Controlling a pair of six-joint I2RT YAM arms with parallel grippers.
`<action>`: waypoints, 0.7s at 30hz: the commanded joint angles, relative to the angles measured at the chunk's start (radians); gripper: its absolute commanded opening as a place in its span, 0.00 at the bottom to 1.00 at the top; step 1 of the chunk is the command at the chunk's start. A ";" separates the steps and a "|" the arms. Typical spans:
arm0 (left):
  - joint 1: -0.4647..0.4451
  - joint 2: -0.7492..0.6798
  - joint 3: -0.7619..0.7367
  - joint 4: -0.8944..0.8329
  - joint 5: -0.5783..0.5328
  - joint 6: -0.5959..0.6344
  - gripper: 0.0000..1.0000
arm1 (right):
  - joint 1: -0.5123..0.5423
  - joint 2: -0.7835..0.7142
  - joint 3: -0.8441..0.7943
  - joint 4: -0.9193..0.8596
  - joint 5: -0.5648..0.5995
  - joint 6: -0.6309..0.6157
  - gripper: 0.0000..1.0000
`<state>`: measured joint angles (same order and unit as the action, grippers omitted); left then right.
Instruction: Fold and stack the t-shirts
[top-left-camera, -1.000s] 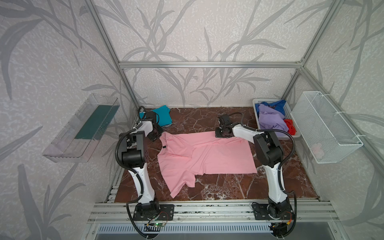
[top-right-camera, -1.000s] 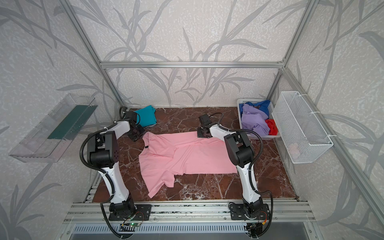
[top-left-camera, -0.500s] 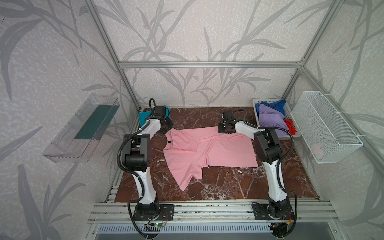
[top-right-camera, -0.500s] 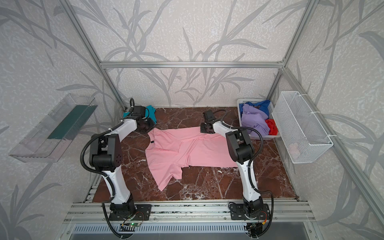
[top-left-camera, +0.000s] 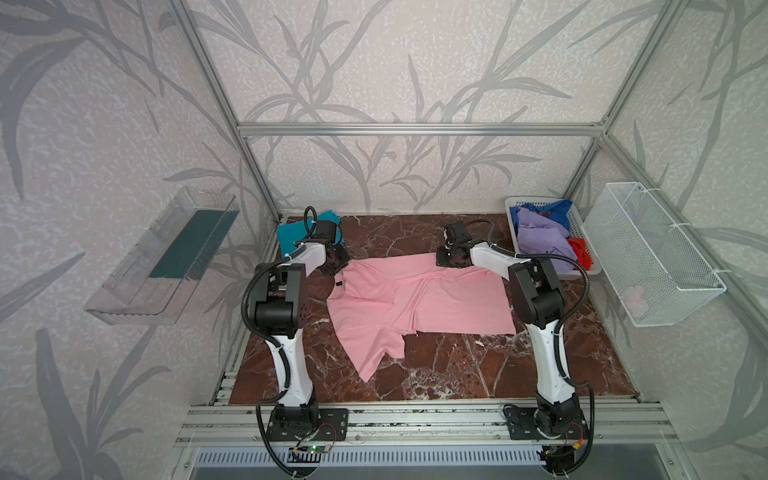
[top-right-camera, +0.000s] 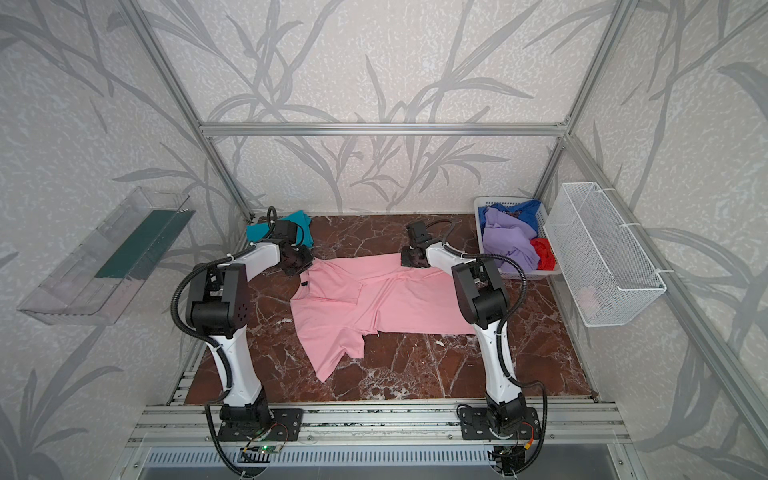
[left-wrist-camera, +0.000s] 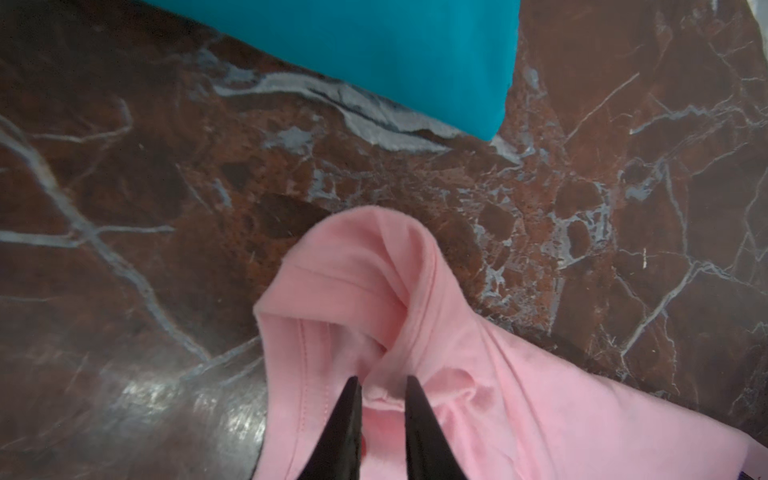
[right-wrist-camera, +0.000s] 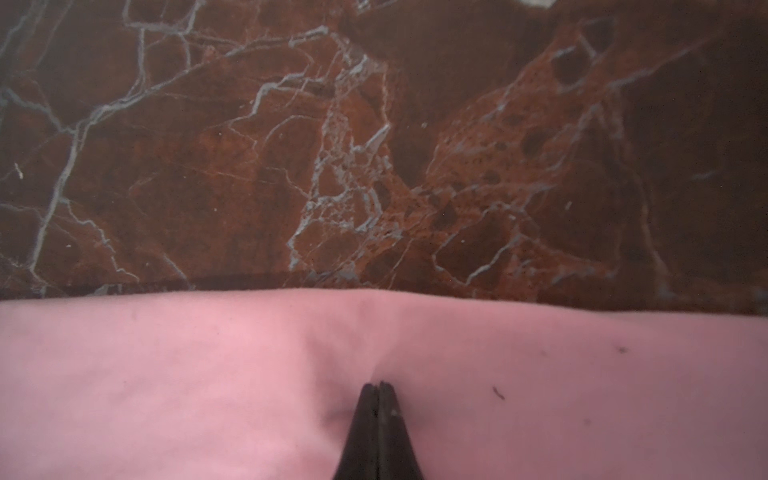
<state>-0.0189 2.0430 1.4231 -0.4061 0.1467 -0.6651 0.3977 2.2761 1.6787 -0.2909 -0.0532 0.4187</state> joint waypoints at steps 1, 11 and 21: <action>-0.005 0.027 -0.018 0.017 -0.024 -0.020 0.20 | 0.005 -0.020 -0.025 -0.048 0.002 -0.009 0.03; -0.001 0.012 -0.012 0.003 -0.024 -0.018 0.00 | 0.001 -0.030 -0.044 -0.047 0.039 -0.001 0.03; 0.046 -0.055 -0.138 -0.001 -0.065 -0.026 0.00 | -0.023 -0.047 -0.061 -0.053 0.090 0.037 0.02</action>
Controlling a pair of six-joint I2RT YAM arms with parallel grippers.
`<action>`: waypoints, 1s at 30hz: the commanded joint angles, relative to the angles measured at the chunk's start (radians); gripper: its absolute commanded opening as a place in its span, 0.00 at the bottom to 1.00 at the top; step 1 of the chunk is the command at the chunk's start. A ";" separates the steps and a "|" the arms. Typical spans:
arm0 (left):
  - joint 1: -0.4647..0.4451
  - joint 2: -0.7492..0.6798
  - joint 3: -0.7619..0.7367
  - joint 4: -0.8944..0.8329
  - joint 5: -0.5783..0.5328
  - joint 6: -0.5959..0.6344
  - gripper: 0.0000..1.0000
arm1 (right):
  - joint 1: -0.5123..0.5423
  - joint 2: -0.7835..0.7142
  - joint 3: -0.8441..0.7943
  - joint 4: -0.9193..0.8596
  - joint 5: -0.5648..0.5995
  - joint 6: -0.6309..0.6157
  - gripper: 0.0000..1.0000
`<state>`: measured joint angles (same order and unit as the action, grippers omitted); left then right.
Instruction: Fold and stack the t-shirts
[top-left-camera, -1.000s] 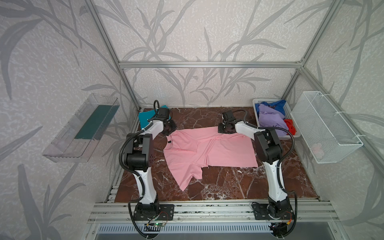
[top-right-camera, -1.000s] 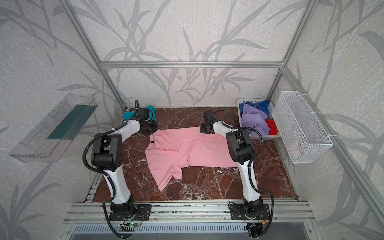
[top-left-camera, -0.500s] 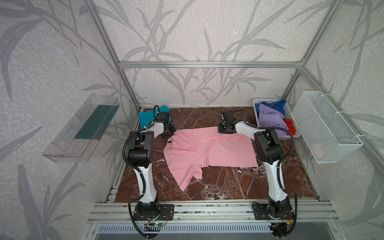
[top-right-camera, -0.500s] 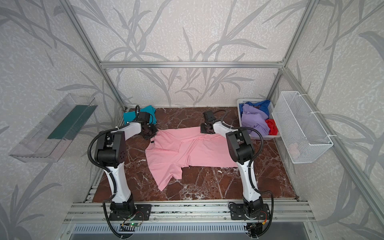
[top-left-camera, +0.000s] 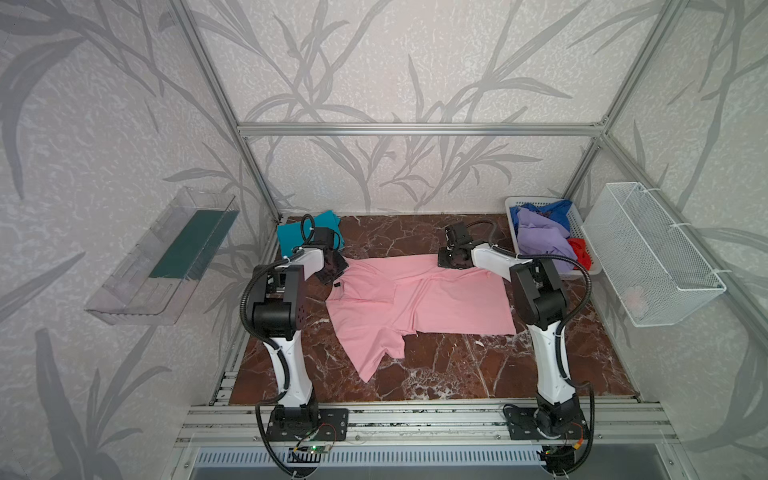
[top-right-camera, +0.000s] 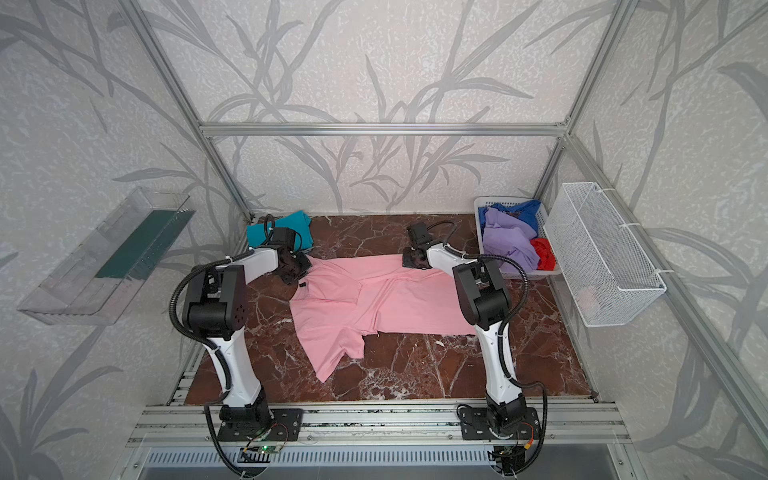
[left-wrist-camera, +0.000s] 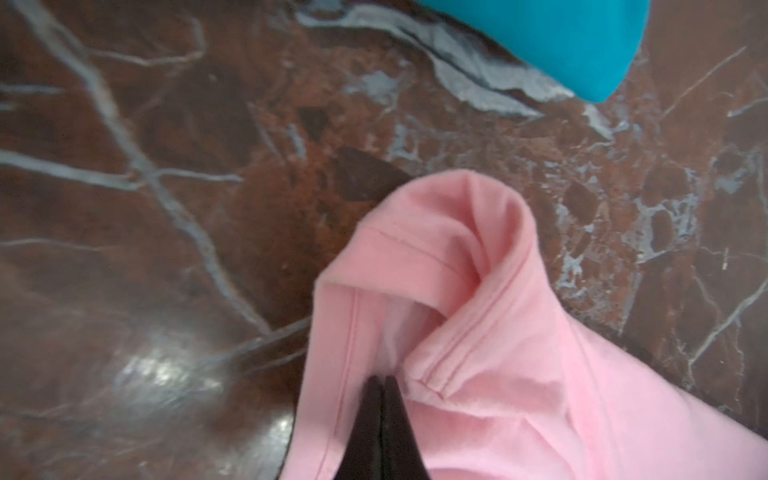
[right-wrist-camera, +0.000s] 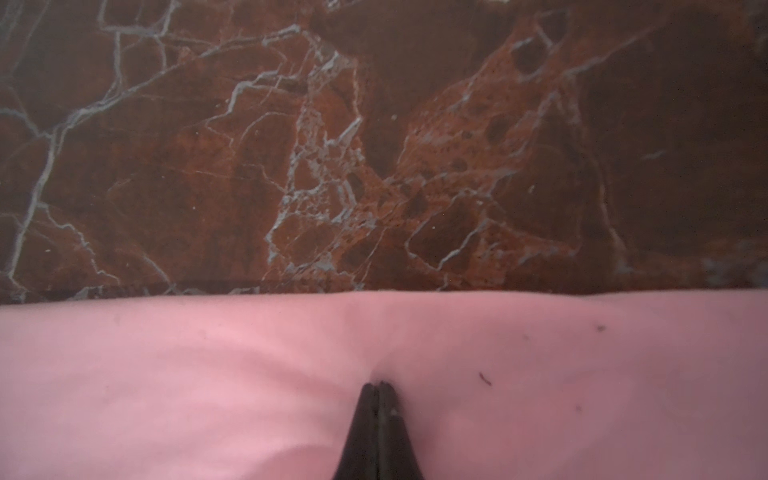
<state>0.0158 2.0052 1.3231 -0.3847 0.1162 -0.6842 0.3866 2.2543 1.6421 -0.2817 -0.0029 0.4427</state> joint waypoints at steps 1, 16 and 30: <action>0.012 -0.012 -0.045 -0.020 -0.035 -0.013 0.00 | -0.011 -0.027 -0.024 -0.065 0.043 0.014 0.02; 0.048 -0.072 -0.069 -0.166 -0.195 -0.015 0.00 | -0.013 -0.024 -0.030 -0.073 0.078 0.024 0.02; 0.029 -0.177 -0.060 -0.200 -0.141 -0.015 0.23 | 0.023 -0.193 -0.125 -0.033 0.010 -0.022 0.02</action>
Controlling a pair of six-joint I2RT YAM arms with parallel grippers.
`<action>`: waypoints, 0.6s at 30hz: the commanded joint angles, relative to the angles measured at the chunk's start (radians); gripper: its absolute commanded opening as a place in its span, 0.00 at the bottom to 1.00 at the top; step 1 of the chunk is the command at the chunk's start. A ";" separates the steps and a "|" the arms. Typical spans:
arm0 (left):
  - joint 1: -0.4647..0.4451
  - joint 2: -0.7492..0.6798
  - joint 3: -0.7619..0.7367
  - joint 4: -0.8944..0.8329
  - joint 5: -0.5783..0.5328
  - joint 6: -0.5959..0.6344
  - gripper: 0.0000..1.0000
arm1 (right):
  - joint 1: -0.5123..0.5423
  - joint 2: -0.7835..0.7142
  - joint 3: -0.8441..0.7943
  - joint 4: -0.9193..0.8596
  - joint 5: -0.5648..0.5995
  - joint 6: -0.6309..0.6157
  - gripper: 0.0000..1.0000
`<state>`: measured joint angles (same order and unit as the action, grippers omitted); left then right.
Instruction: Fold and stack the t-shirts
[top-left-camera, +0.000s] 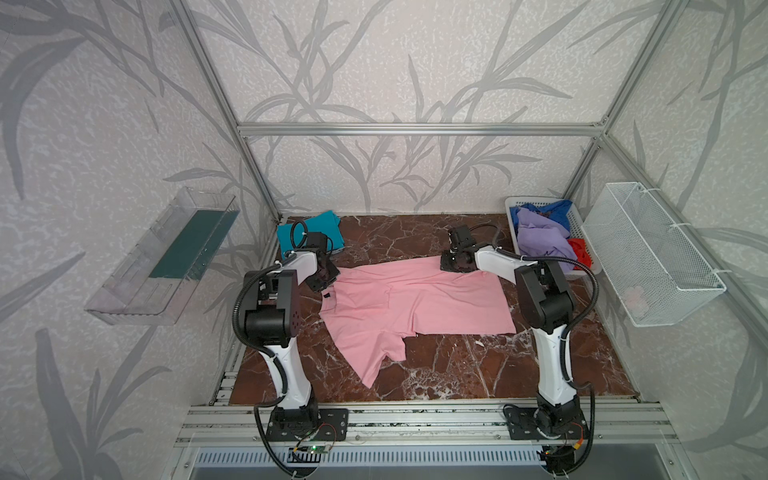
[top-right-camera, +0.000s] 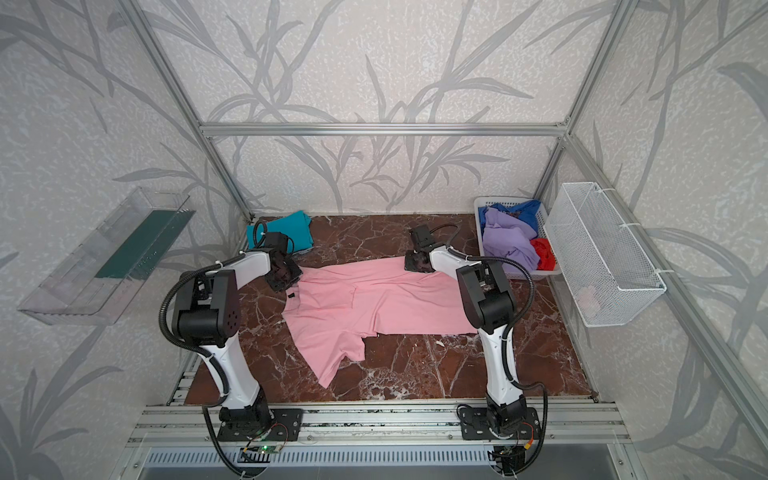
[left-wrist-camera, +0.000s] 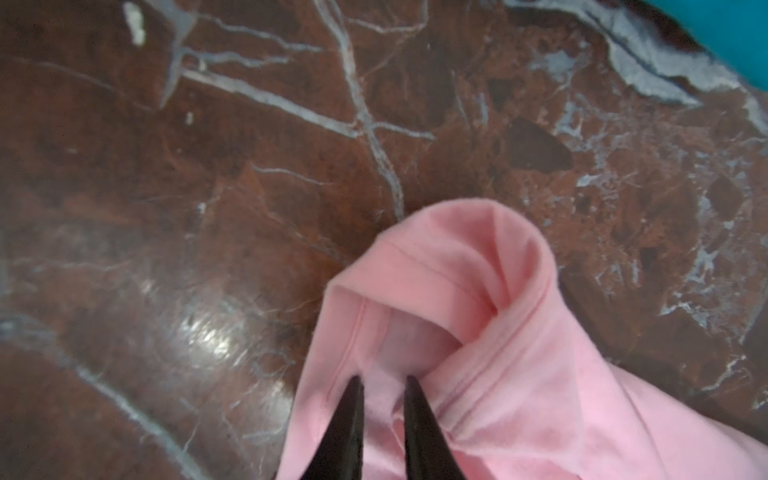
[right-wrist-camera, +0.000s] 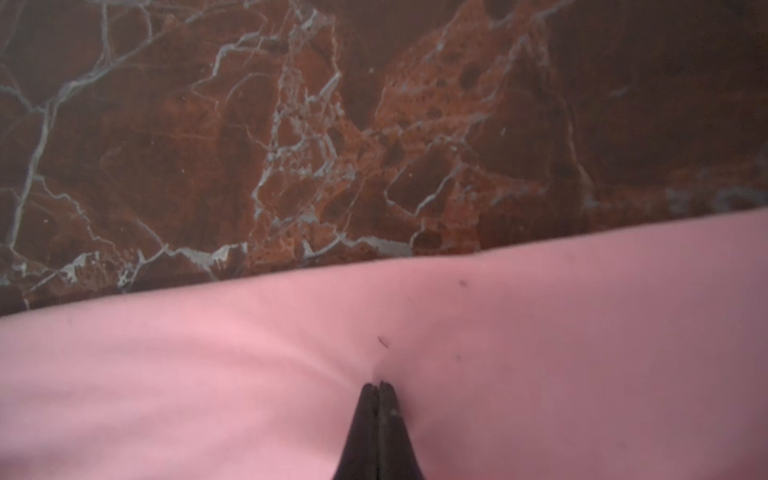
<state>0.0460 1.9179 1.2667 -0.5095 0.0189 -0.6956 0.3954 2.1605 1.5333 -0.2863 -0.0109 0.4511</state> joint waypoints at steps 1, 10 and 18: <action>-0.004 -0.125 -0.016 -0.085 -0.053 -0.001 0.23 | 0.028 -0.132 -0.031 -0.033 0.030 -0.046 0.02; -0.181 -0.404 -0.231 -0.147 -0.139 0.010 0.45 | 0.071 -0.373 -0.229 -0.056 0.206 -0.113 0.07; -0.245 -0.372 -0.356 0.005 -0.059 -0.056 0.47 | -0.049 -0.336 -0.229 -0.176 0.219 -0.093 0.10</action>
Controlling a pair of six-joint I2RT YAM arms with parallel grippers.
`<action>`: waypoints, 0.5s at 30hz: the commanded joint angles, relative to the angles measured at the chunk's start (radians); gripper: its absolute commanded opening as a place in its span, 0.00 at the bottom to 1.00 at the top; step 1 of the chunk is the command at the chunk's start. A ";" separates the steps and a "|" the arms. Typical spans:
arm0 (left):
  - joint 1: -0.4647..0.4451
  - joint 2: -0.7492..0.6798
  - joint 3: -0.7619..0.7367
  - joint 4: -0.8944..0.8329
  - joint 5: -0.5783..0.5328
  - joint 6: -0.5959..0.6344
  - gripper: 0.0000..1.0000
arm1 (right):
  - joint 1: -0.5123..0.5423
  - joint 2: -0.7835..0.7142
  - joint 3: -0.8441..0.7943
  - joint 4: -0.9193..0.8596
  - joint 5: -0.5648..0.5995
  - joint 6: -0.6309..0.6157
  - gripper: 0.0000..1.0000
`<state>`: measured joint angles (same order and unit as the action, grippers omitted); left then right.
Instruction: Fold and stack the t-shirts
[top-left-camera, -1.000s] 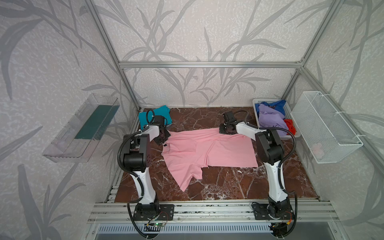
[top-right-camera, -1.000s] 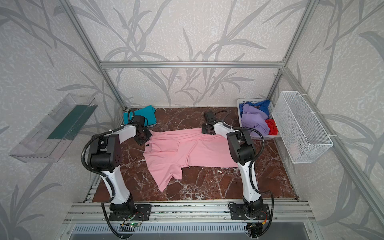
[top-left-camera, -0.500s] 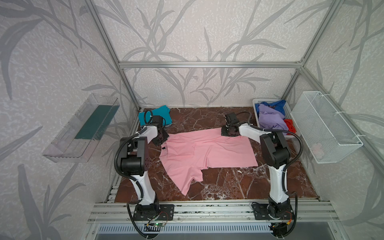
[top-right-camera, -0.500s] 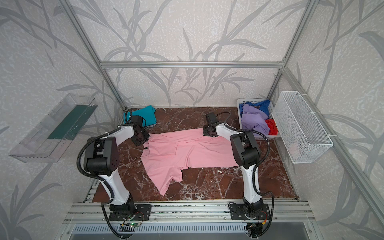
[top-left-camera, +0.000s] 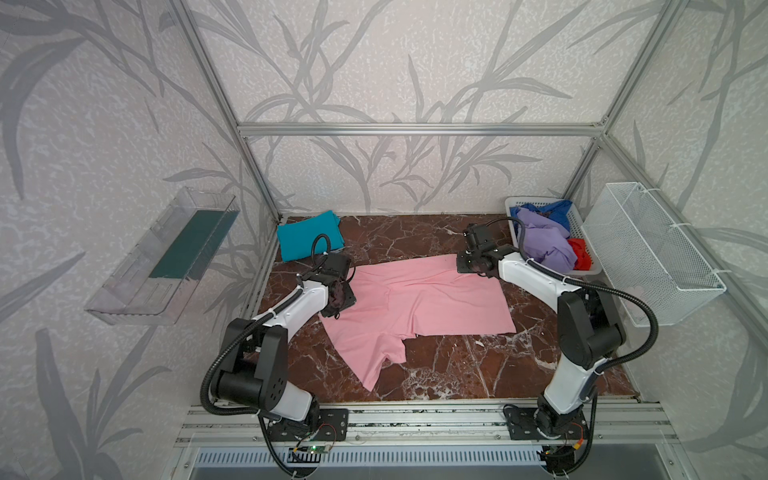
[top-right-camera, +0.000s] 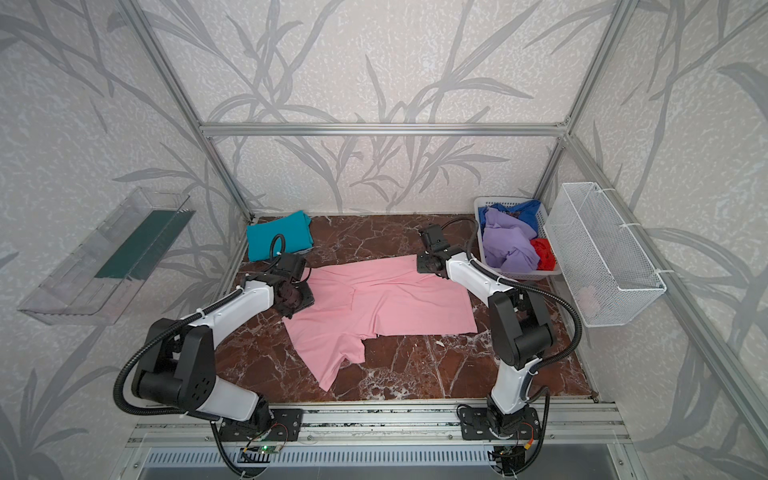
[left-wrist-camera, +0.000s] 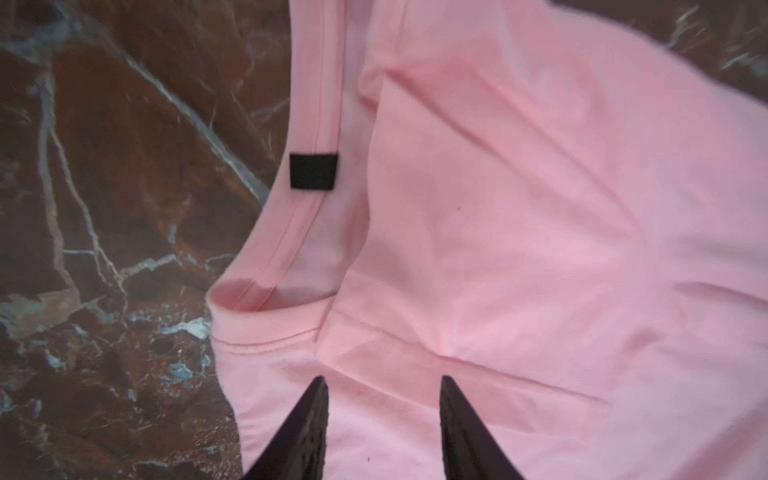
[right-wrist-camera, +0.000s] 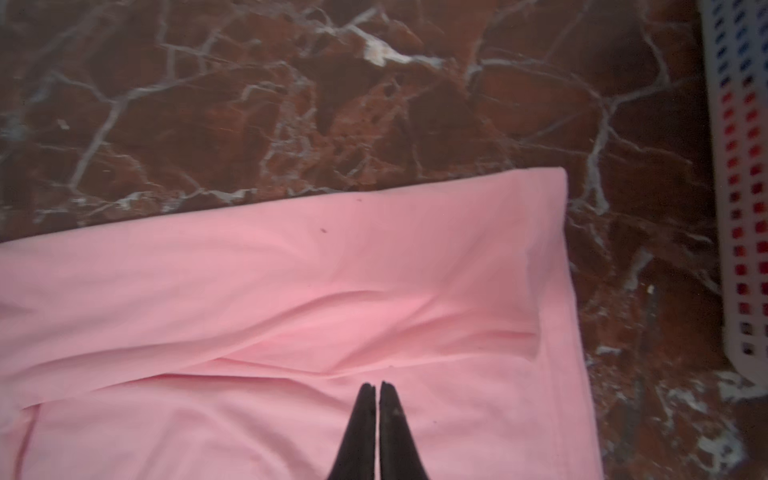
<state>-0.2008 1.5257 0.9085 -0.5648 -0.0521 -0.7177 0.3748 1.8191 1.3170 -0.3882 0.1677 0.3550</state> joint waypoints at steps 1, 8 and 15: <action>0.003 0.035 0.009 0.078 0.015 -0.034 0.49 | -0.042 -0.005 -0.036 -0.063 0.039 0.003 0.12; 0.004 0.146 0.062 0.114 0.028 -0.041 0.40 | -0.153 0.014 -0.075 -0.042 0.005 0.009 0.15; 0.017 0.174 0.041 0.109 0.018 -0.039 0.38 | -0.168 0.123 0.021 -0.045 -0.060 -0.001 0.19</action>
<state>-0.1932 1.6867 0.9489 -0.4507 -0.0250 -0.7448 0.1993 1.9007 1.2896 -0.4206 0.1535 0.3546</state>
